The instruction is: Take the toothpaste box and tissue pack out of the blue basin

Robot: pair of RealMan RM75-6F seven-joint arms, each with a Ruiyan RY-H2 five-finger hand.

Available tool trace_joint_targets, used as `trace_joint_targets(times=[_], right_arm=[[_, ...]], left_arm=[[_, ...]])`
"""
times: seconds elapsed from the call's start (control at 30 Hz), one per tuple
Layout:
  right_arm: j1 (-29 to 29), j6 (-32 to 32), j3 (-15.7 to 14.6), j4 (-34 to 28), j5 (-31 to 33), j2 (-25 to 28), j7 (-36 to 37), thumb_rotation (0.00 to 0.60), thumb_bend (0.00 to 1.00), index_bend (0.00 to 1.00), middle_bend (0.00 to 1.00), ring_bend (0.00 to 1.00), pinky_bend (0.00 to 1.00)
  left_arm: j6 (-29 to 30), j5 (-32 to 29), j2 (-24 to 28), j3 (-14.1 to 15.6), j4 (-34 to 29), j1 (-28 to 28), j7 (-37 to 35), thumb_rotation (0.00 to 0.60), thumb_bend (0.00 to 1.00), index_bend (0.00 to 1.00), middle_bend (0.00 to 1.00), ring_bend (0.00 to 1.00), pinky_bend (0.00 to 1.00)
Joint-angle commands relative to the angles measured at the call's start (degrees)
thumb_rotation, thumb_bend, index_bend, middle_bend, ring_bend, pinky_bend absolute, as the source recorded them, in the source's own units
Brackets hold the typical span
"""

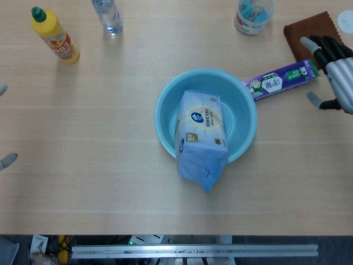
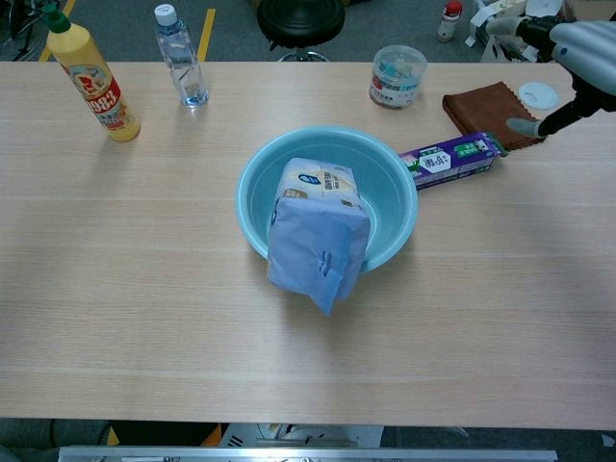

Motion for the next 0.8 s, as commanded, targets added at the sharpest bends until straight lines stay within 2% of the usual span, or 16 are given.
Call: trace_joint_targets(times=[0.03,0.13,0.27,0.4,0.47,0.53,0.8], right_arm=[[-1.7,1.3,-0.7,-1.9,-1.8,2.7,1.5,0.6,0.24,0.0,0.1,0.03,0.19],[-2.9,2.3,-1.1,-2.9,-3.2,4.7,2.4,0.6,0.23,0.0,0.11,0.04,0.19],[-3.6,2.3,-2.3,-3.7,-6.4,5.3,2.3,0.6,0.13,0.0,0.12,0.06,0.22],[-3.0,-0.3,-4.1,-4.6,-8.9,5.3,1.2,0.6,0.06,0.0,0.16,0.11,0.34],[-2.3,-2.2,-4.6,-4.7,-8.9,4.8,0.0,0.6,0.03,0.0,0.19,0.17,0.41],[-1.3,-4.6,-4.9,-4.9,-8.3,4.2,-0.9,0.6,0.02,0.0,0.21,0.21,0.45],[2.5,-9.2,-4.5,-6.2,-7.5,-1.4,-5.7,0.6,0.03,0.0,0.23,0.21,0.45]], left_arm=[[-1.8,2.1,-0.1,0.2,0.6,-1.7,-1.9,0.6,0.1,0.0,0.0,0.0,0.15],[-4.1,3.6,-0.3,0.4,1.6,-3.6,-4.4,0.6,0.1,0.0,0.0,0.0,0.15],[-5.7,3.8,-0.8,0.3,2.4,-5.2,-5.2,0.6,0.1,0.0,0.0,0.0,0.15],[-6.2,3.1,-0.9,0.2,2.6,-5.8,-5.3,0.6,0.1,0.0,0.0,0.0,0.15],[-5.8,2.9,-0.7,0.3,2.6,-5.7,-5.3,0.6,0.1,0.0,0.0,0.0,0.15],[-5.4,2.7,-0.6,0.3,2.7,-5.6,-5.5,0.6,0.1,0.0,0.0,0.0,0.15],[-3.4,1.9,0.4,0.6,2.8,-4.6,-5.8,0.6,0.1,0.0,0.0,0.0,0.15]])
